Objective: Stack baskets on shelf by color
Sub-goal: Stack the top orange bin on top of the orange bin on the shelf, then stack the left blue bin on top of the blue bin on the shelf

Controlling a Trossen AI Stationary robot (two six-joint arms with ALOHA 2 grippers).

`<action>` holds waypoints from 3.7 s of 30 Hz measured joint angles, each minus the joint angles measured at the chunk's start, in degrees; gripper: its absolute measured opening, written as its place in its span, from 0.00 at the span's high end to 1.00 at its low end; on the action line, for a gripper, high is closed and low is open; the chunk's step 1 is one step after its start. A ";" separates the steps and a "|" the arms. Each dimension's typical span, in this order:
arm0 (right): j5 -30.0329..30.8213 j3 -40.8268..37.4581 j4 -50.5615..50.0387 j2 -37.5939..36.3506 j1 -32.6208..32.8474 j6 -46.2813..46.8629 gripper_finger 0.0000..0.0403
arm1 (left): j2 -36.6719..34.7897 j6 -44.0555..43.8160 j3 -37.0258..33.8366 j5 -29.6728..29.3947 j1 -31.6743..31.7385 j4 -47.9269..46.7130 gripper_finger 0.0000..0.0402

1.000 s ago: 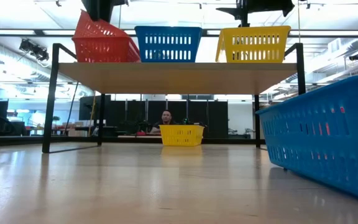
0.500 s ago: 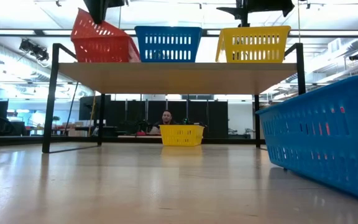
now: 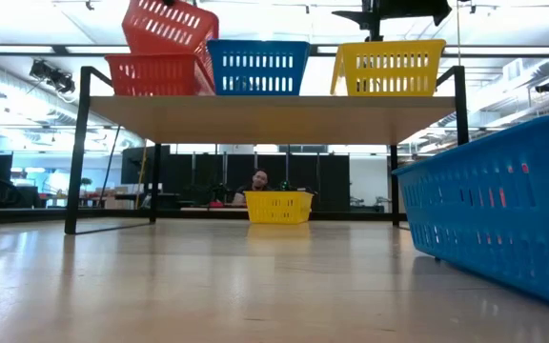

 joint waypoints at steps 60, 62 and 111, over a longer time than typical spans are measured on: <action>-1.33 0.00 -0.87 0.02 0.00 2.19 0.72 | -3.54 -20.11 -15.56 -15.61 -14.10 14.68 0.97; -1.33 0.00 -0.87 0.02 0.00 2.33 0.72 | -3.63 -22.29 -18.59 -15.21 -14.07 15.13 0.94; -4.11 0.00 -1.02 0.02 0.00 -0.60 0.72 | -7.58 -26.75 -22.56 -6.03 -10.91 5.27 0.69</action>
